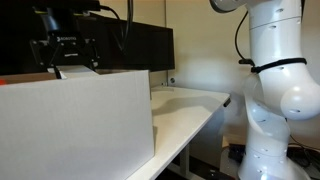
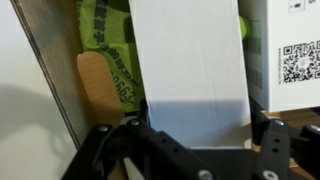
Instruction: Remove the small white box from the white storage box.
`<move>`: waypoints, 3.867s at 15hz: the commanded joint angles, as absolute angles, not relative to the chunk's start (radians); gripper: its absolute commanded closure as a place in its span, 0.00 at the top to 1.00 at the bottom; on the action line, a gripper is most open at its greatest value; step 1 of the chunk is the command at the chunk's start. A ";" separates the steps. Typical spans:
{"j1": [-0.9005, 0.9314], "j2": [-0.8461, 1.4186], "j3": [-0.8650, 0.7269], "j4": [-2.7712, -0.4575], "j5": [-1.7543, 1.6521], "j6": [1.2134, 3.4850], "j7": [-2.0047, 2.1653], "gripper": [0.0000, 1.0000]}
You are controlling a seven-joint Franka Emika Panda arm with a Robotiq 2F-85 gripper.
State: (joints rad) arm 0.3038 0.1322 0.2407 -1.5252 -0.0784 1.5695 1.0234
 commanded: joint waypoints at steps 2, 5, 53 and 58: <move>0.314 0.181 0.238 -1.416 -0.073 1.477 1.008 0.62; 0.322 0.204 0.236 -1.350 -0.084 1.419 1.009 0.62; 0.205 0.267 0.109 -0.989 -0.078 1.102 0.841 0.62; 0.181 0.246 0.097 -1.008 -0.074 1.105 0.839 0.62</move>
State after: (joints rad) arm 0.2069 0.3047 0.1014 -0.9365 -0.0987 1.1004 0.8674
